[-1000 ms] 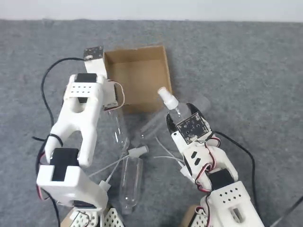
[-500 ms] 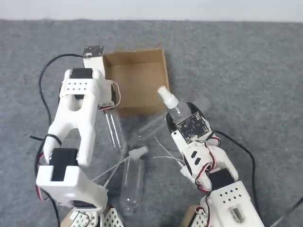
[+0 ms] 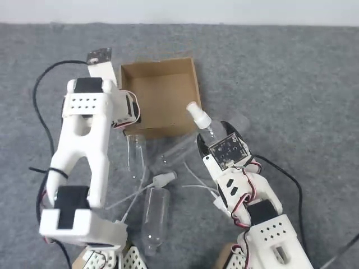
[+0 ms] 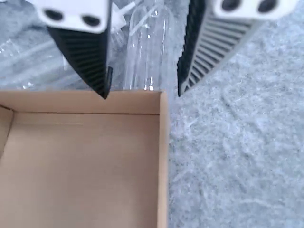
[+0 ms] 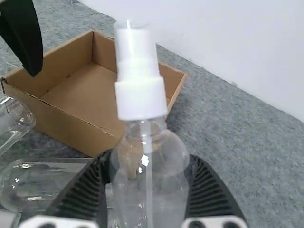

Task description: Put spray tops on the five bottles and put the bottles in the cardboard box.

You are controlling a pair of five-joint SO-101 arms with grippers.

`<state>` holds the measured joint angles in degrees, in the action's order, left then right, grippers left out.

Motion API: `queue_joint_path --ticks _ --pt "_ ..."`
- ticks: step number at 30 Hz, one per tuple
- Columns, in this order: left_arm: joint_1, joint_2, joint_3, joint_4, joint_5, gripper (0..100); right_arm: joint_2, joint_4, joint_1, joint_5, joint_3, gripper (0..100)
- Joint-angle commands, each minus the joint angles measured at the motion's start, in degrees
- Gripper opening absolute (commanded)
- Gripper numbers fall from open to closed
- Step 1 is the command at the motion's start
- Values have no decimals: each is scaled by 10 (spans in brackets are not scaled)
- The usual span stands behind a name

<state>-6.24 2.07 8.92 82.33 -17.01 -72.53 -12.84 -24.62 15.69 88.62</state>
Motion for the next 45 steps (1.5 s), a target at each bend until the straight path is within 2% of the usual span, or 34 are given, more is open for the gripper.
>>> queue_joint_path --ticks 1,6,12,16,20,29,35,45 --pt "-4 -70 13 6 -7 202 -19 12 8 -7 -48 27" --pt "-4 -97 44 -4 -6 193 -19 12 8 -7 -48 27" --pt "-5 -141 116 -78 -4 67 -20 12 8 -10 -47 27" --pt "-6 -177 138 -84 -3 32 -20 12 3 -93 -55 28" --pt "-43 -203 151 -94 -4 30 -20 10 14 -156 -62 29" --pt "-86 -231 221 -199 -8 30 -20 11 13 -156 -82 28" --pt "-123 -250 249 -242 -51 30 -19 11 15 -156 -96 28" --pt "-127 -300 346 -374 -49 30 -19 10 10 -157 -135 28"
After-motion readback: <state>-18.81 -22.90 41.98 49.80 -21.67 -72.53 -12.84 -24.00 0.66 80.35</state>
